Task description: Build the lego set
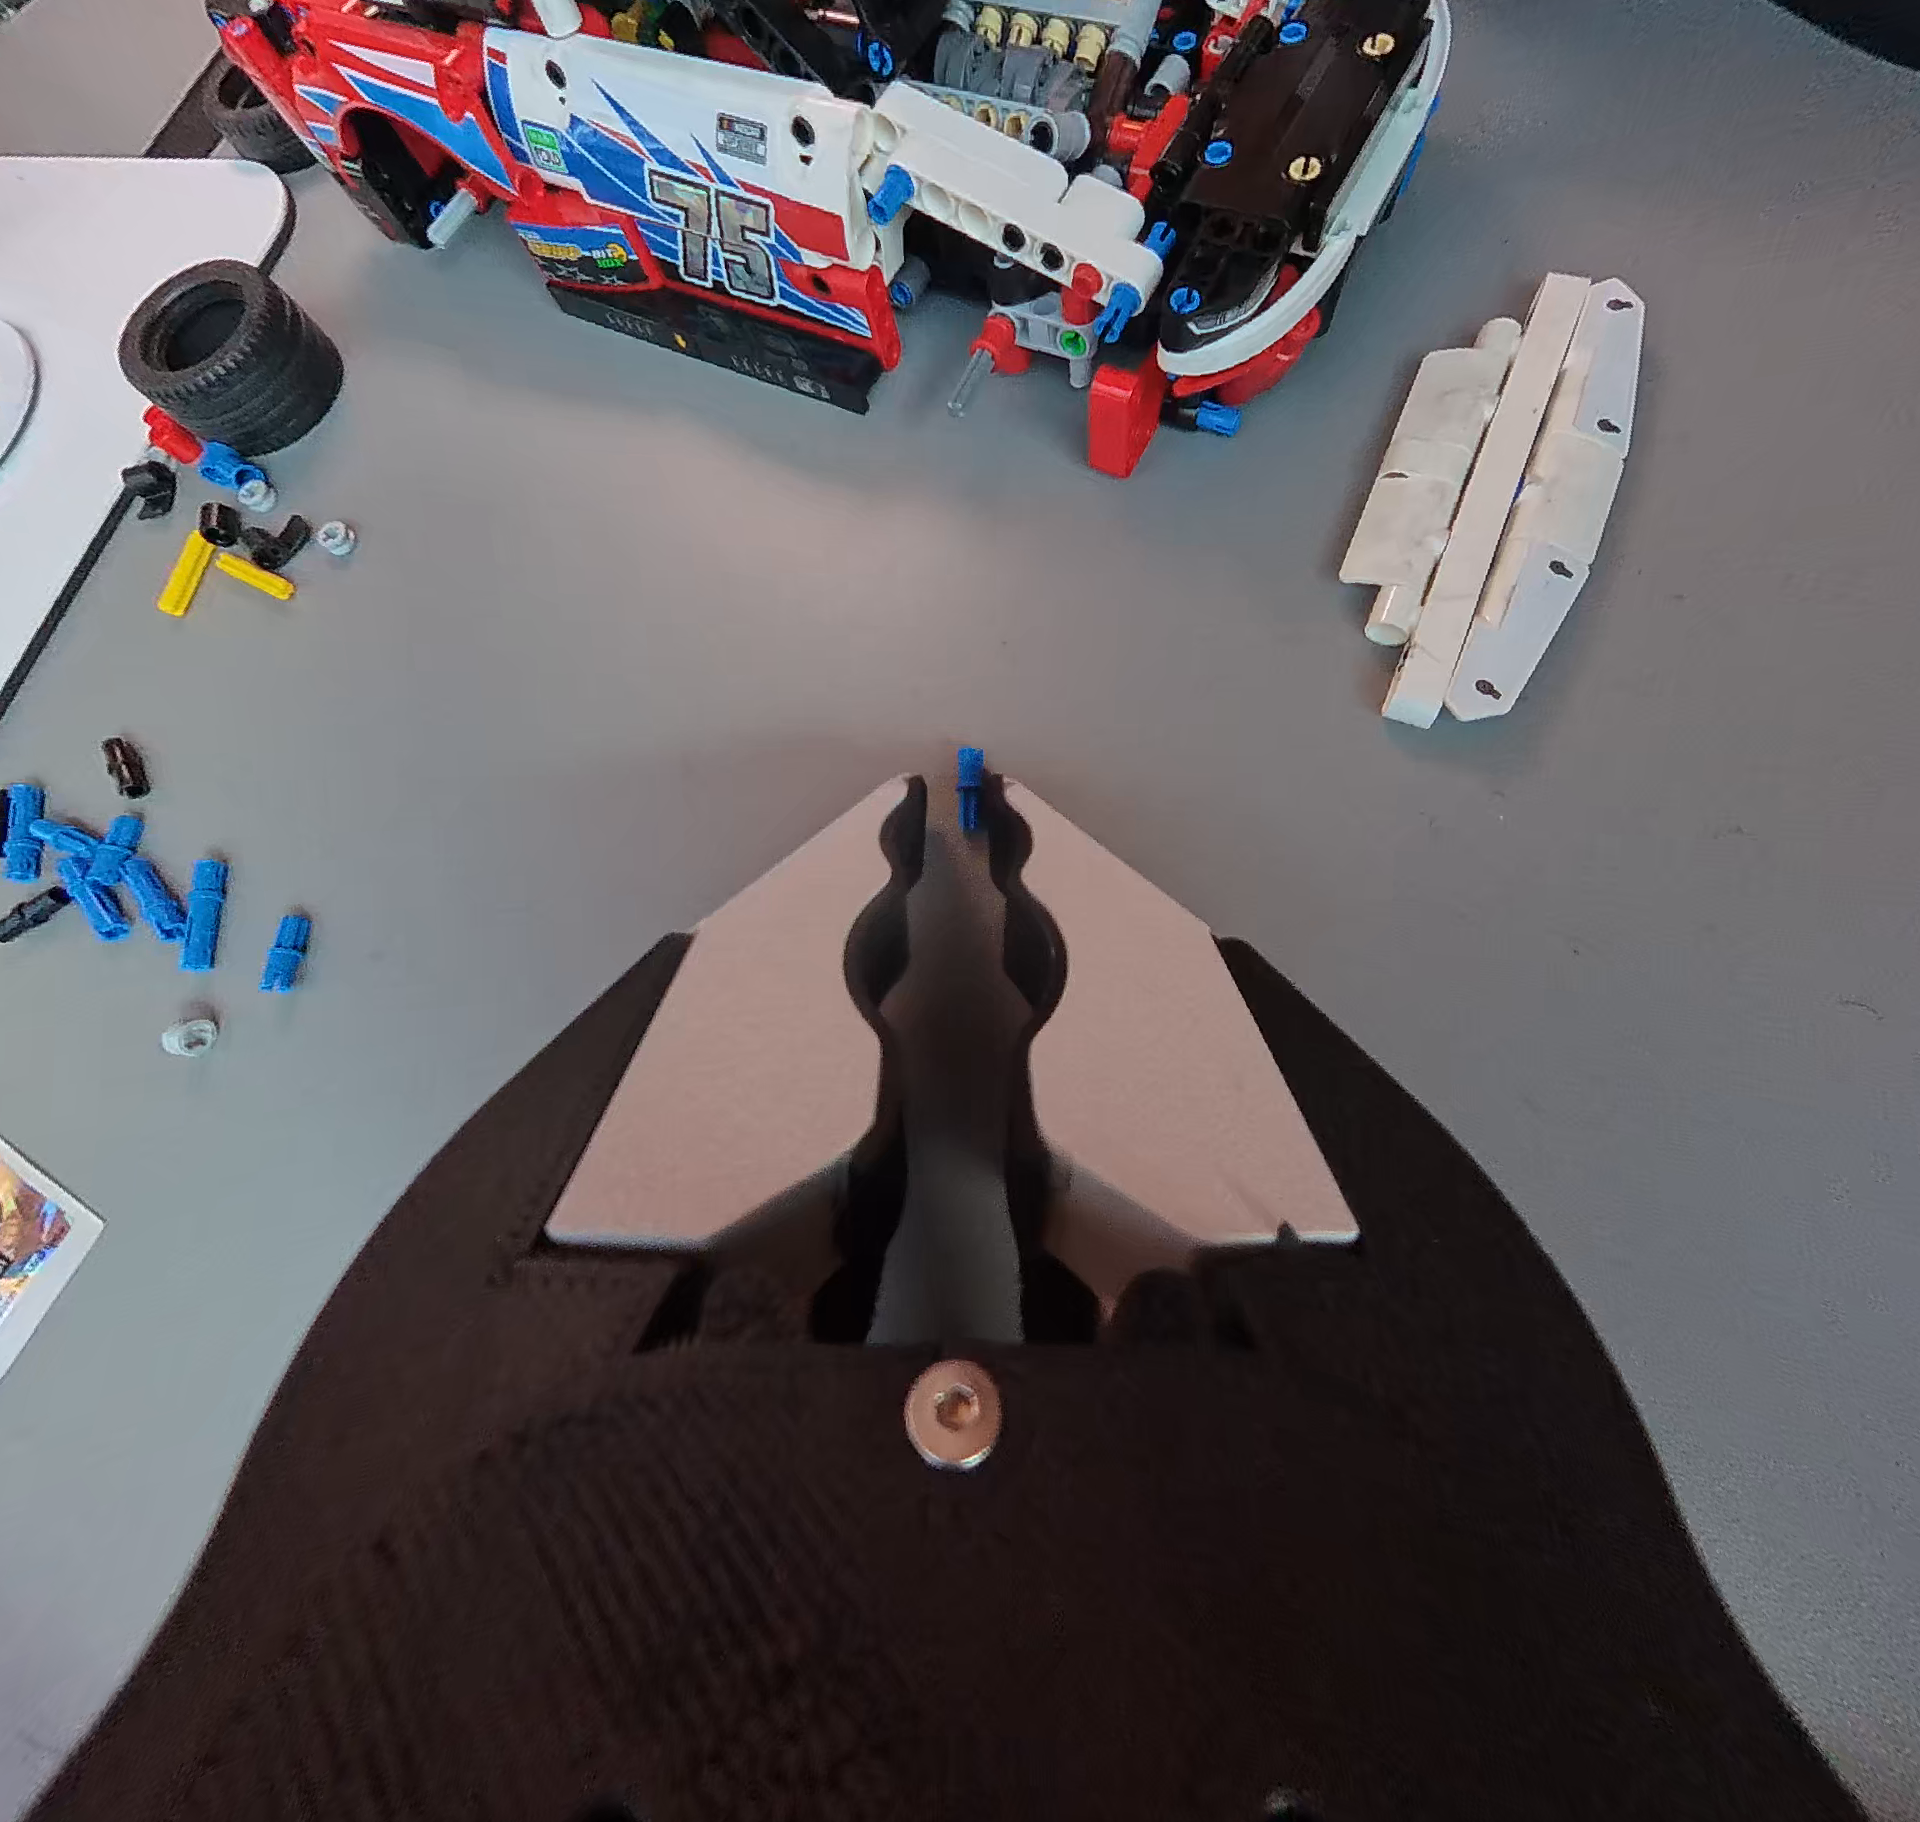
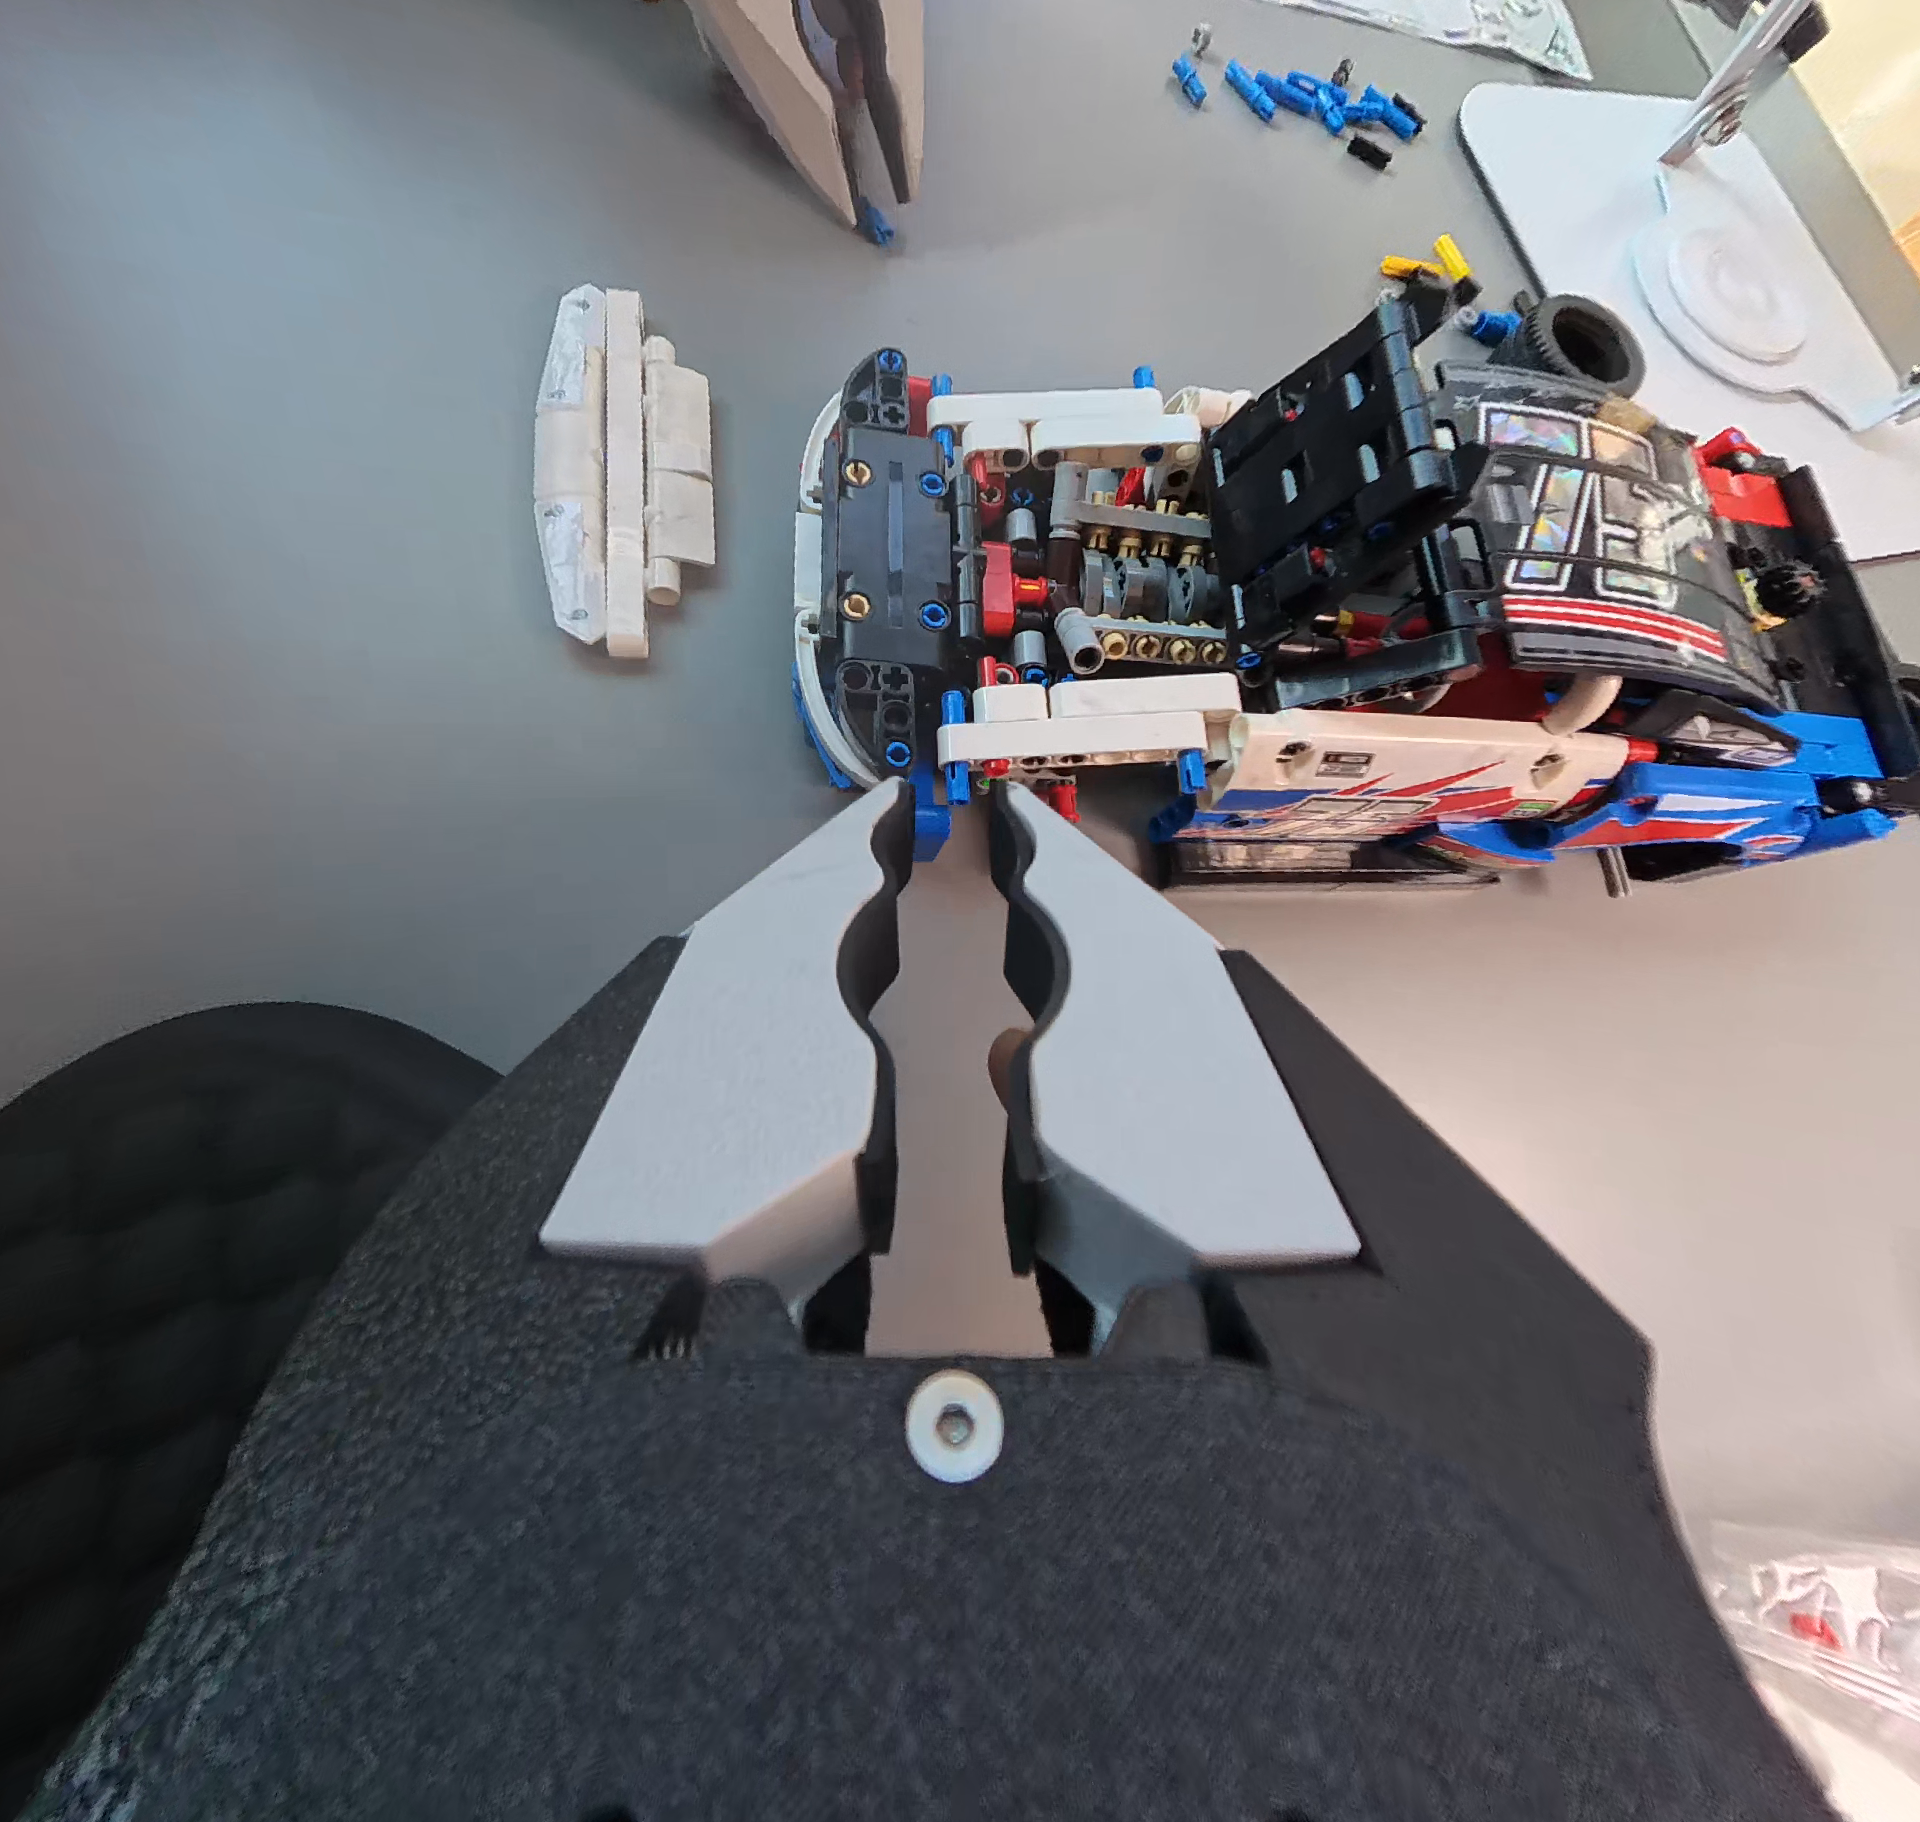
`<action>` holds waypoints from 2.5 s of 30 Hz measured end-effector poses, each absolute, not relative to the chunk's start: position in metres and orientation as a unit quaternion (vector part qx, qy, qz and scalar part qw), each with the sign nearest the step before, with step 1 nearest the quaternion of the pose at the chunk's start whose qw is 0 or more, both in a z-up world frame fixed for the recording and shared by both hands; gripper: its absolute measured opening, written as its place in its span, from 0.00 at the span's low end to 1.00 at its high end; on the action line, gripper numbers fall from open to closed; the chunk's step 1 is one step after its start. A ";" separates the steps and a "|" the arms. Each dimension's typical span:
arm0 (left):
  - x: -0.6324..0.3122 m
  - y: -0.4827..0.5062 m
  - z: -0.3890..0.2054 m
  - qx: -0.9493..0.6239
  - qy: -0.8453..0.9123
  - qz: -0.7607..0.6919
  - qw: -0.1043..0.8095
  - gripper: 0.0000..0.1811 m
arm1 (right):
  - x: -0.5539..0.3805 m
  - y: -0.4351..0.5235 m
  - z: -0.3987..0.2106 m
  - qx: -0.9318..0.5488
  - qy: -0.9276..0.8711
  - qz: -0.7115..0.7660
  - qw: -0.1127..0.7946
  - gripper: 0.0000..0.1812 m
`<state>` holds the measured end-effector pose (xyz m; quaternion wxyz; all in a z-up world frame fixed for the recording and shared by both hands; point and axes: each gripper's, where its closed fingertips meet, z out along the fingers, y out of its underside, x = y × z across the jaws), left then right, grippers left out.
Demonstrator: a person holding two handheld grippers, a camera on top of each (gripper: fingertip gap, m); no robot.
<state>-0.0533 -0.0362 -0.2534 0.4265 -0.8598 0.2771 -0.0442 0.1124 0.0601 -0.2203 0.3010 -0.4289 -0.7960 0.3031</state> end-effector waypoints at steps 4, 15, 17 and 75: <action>-0.057 -0.034 -0.247 -0.857 0.262 -0.050 0.440 0.17 | 0.113 0.032 -0.205 -0.400 -0.797 0.354 0.280 0.08; 0.003 -0.071 -0.237 -0.841 0.324 -0.199 0.386 0.26 | 0.108 -0.022 -0.252 -0.405 -0.855 0.287 0.151 0.21; 0.013 -0.076 -0.246 -0.844 0.343 -0.196 0.362 0.27 | 0.108 -0.025 -0.259 -0.401 -0.863 0.271 0.145 0.21; 0.038 0.028 -0.217 -0.792 0.284 -0.192 0.505 0.13 | 0.095 0.055 -0.217 -0.458 -0.757 0.361 0.295 0.10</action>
